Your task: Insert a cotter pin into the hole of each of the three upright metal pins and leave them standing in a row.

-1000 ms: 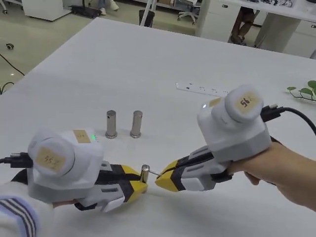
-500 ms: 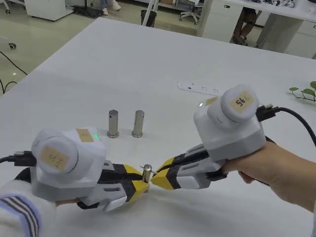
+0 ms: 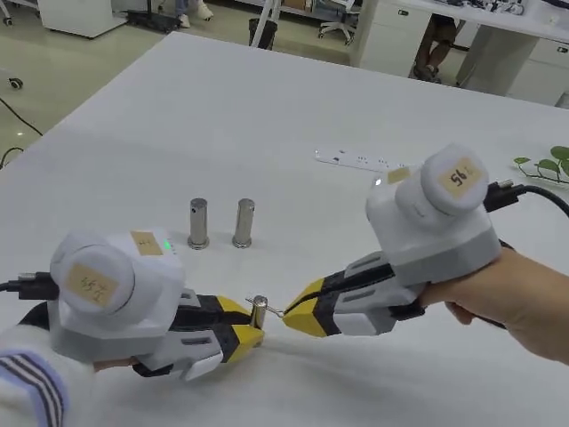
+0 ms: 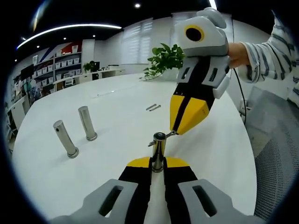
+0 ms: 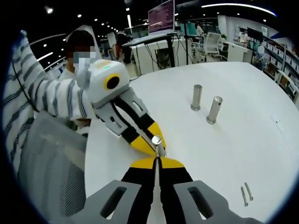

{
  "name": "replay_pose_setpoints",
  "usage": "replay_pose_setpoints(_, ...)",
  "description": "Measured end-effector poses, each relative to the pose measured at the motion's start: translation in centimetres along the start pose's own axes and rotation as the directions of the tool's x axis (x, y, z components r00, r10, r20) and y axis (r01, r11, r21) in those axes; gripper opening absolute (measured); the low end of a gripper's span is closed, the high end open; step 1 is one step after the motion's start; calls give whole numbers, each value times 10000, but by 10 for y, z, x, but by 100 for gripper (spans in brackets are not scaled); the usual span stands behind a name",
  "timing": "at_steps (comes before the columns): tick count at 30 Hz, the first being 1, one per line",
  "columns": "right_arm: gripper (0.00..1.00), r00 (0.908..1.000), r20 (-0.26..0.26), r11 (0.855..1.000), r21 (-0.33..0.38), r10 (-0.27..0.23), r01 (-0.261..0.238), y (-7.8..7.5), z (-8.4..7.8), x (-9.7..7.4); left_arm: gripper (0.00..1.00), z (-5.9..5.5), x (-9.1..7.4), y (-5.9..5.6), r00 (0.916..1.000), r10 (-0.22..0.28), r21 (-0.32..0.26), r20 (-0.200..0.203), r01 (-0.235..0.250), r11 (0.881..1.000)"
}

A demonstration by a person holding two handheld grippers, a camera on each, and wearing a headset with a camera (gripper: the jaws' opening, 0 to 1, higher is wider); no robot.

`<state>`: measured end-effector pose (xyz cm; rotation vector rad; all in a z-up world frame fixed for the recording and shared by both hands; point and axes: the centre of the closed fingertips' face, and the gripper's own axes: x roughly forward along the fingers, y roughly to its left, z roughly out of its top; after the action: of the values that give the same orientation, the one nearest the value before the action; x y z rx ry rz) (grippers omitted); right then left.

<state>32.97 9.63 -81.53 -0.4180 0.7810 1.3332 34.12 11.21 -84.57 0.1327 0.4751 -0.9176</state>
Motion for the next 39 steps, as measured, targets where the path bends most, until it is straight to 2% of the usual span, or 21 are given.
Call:
replay_pose_setpoints(3,3,10000,77,9996,276,-33,31,0,3,1,7,0,0,0,10000,-1,2,-4,1,10000)
replay_pose_setpoints(12,3,9998,206,9990,444,-76,66,-3,8,4,7,0,1,-1,10000,8,-28,19,-8,10000)
replay_pose_setpoints(25,5,9998,194,9987,512,63,-73,3,7,6,7,0,0,-1,10000,35,-23,73,-34,10000)
replay_pose_setpoints(30,13,9997,241,9997,210,-92,87,5,7,4,7,0,-1,-1,10000,63,-26,62,-63,10000)
replay_pose_setpoints(36,20,9973,672,9996,105,-284,278,10,7,-6,7,-1,-3,0,9998,179,-76,56,-178,9998)
replay_pose_setpoints(39,25,9953,771,9981,-146,-582,595,11,3,-11,7,-2,-4,-1,9997,224,-93,38,-224,9997)
